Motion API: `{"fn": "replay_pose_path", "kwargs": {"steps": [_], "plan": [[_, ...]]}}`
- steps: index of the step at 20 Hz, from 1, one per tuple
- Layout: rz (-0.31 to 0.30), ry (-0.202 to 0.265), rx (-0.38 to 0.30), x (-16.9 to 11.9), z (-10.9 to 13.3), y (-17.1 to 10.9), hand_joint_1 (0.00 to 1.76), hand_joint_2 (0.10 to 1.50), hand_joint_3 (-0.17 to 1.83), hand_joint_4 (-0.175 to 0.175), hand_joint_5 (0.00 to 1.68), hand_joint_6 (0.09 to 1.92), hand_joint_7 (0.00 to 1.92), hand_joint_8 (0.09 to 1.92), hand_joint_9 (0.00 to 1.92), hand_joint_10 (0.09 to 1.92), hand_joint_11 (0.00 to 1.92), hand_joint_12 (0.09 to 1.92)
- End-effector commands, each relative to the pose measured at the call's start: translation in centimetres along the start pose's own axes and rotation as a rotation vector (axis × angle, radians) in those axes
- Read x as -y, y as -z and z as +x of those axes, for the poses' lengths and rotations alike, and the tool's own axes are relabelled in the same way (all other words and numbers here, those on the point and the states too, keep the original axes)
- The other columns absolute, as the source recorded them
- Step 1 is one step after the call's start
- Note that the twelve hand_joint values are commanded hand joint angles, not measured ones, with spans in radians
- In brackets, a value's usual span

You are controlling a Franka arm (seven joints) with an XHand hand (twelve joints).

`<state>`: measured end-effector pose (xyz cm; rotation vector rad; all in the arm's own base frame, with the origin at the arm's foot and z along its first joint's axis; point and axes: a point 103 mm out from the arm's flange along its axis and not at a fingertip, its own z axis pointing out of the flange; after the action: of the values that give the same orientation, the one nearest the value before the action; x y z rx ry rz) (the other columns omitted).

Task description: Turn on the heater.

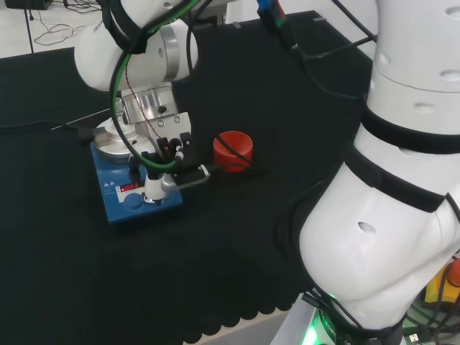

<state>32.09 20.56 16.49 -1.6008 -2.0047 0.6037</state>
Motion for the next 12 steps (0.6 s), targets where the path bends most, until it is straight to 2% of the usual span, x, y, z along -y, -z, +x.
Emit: {"fn": "replay_pose_path", "kwargs": {"steps": [1, 3, 5, 12], "plan": [[0.036, -0.015, 0.01, -0.3, -0.7, 0.0, 1.42, 0.71, 0.99, -0.062, 0.26, 0.7, 1.56, 1.73, 1.65, 1.66, 1.25, 1.32], [0.039, -0.021, 0.008, -0.2, -1.2, 0.1, 1.42, 0.71, 0.99, -0.06, 0.26, 0.69, 1.56, 1.73, 1.65, 1.66, 1.24, 1.33], [0.044, -0.034, 0.021, -0.8, 0.3, 0.0, 1.42, 0.71, 1.0, -0.059, 0.26, 0.69, 1.57, 1.73, 1.65, 1.66, 1.24, 1.33], [0.057, -0.002, -0.001, -1.0, -0.5, -0.6, 1.42, 0.71, 1.0, -0.056, 0.27, 0.67, 1.57, 1.73, 1.65, 1.66, 1.24, 1.33]]}}
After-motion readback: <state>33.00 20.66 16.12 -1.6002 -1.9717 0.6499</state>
